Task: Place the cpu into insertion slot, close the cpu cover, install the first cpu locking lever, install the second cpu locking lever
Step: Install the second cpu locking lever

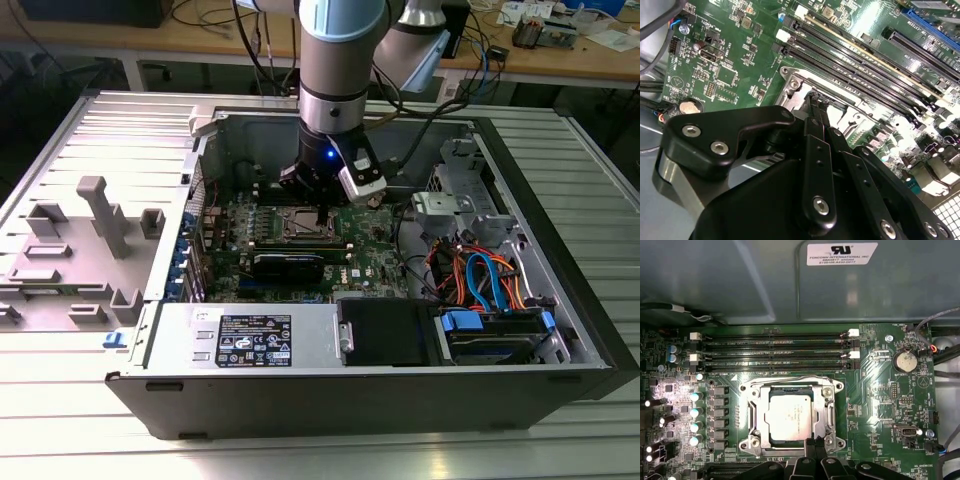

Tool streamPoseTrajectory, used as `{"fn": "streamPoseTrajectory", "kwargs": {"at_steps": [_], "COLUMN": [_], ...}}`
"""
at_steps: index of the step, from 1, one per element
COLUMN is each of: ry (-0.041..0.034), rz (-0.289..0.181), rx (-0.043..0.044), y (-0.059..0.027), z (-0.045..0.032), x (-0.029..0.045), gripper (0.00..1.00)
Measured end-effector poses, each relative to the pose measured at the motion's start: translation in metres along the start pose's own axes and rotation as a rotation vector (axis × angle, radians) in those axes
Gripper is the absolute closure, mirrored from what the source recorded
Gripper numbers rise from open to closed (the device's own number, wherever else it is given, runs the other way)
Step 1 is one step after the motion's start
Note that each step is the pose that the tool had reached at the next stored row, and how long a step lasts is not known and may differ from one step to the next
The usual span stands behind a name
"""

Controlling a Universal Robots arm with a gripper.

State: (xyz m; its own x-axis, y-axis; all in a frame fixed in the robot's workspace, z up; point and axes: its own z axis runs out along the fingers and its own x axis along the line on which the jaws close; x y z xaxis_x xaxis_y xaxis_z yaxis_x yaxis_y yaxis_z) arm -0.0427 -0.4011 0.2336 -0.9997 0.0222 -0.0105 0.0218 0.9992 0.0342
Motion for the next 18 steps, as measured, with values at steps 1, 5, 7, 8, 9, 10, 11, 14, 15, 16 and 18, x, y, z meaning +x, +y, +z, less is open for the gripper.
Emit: {"fn": "streamPoseTrajectory", "kwargs": {"at_steps": [1, 5, 7, 8, 9, 10, 11, 14, 15, 16, 18], "ry": [0.0004, 0.0009, 0.001, 0.001, 0.0011, 0.0011, 0.0012, 0.0017, 0.0017, 0.0019, 0.0028], "rz": [0.0, 0.0, 0.0, 0.0, 0.0, 0.0, 0.0, 0.0, 0.0, 0.0, 0.0], "rx": [0.0001, 0.0001, 0.0, 0.0001, 0.0001, 0.0001, 0.0001, 0.0004, 0.0, 0.0001, 0.0001], "y": [-0.0003, -0.0006, -0.0007, -0.0007, -0.0007, -0.0008, -0.0008, -0.0009, -0.0007, -0.001, -0.0029], "z": [0.0, -0.0001, 0.0, 0.0, 0.0, -0.0001, 0.0, -0.0016, -0.0025, -0.0029, -0.0031], "x": [0.0, 0.0, 0.0, 0.0, 0.0, 0.0, 0.0, 0.0, 0.0, -0.0001, -0.0001], "gripper": [0.89, 0.89, 0.89, 0.89, 0.89, 0.89, 0.89, 0.89, 0.89, 0.89, 0.89]}}
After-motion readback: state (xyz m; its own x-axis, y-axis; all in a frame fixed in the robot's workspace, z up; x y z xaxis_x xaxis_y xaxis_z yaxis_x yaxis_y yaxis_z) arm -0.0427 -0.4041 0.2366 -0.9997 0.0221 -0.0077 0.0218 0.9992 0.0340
